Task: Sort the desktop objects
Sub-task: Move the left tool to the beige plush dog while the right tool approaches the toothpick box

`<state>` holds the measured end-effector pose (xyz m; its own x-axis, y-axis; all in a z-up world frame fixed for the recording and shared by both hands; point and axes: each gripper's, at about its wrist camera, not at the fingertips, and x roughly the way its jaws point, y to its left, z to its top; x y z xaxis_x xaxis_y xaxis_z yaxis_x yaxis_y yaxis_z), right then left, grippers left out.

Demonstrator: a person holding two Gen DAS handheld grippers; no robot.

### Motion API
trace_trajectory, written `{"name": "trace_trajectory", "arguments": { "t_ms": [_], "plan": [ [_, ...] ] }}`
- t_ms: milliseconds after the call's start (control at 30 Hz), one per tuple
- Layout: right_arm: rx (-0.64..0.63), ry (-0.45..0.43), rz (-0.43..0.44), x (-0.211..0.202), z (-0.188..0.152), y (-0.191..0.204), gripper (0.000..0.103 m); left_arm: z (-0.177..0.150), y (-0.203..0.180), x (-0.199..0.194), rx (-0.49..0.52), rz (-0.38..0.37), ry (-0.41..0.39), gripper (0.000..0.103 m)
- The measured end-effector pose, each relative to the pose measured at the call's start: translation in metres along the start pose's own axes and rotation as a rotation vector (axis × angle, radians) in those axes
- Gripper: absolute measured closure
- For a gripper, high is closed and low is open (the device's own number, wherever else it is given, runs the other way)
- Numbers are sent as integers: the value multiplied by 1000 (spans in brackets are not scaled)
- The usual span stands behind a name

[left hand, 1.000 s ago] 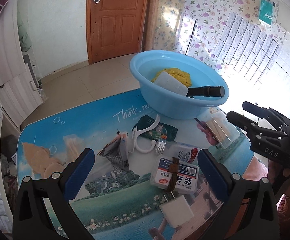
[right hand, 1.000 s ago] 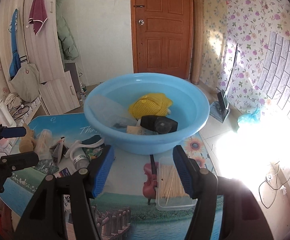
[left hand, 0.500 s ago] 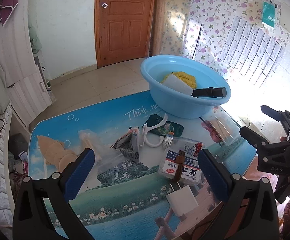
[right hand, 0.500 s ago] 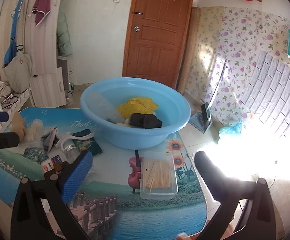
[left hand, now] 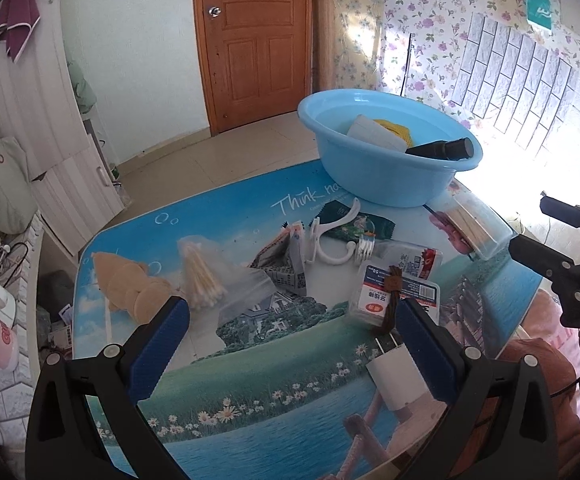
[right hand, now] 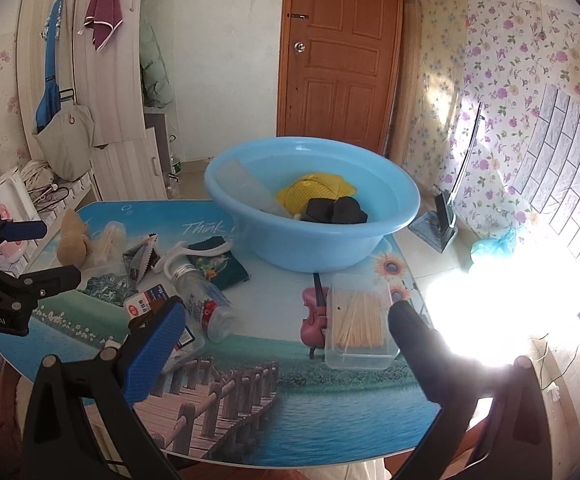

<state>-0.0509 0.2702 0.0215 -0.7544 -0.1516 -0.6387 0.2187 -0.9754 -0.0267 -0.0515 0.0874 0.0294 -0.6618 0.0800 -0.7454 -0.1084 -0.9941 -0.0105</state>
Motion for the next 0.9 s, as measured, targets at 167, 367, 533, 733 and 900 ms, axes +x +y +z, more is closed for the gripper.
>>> {"name": "trace_trajectory", "arguments": {
  "t_ms": [167,367,533,733,900],
  "plan": [
    [34,25,9,5,-7,-3,0,-13,12,5,-8,48,10,0],
    [48,57,2,9,-18,-8,0,-24,34,11,-81,10,44,0],
    [66,81,-4,15,-23,-12,0,-31,46,15,-108,-2,47,0],
    [90,88,-32,18,-24,-22,0,-33,66,21,-112,26,48,0],
    [114,91,-57,20,-24,-32,0,-26,95,21,-167,39,32,0]
  ]
}}
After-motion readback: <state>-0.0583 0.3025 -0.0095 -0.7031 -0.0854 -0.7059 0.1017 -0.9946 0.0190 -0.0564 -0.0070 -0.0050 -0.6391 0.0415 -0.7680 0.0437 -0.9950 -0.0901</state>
